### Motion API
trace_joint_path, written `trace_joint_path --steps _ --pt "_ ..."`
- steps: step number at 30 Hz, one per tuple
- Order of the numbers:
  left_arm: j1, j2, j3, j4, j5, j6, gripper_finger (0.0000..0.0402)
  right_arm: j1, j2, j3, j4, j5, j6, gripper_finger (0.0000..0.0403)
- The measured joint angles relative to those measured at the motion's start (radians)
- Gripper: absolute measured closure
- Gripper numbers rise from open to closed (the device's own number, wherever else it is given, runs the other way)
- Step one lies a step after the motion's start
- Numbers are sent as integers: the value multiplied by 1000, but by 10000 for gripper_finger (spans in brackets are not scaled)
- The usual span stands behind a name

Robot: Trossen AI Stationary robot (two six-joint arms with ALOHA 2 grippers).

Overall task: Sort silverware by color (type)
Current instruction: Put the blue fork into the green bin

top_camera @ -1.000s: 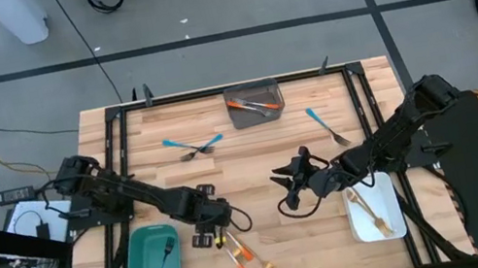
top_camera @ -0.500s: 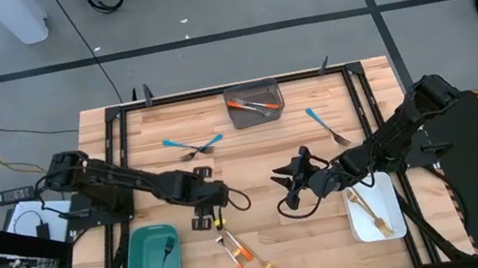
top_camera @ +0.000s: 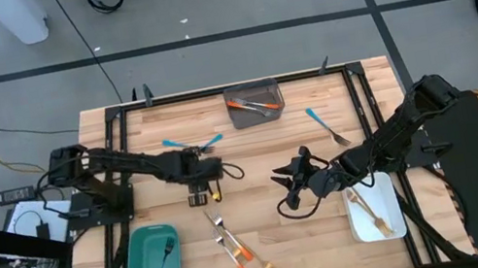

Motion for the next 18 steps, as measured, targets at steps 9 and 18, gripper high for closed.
trace_joint_path --steps 9,18 --pt "130 0 0 46 8 104 260 0 0 0 -7 0 0 294" --pt "290 0 -3 100 46 132 260 0 0 0 -7 -1 0 294"
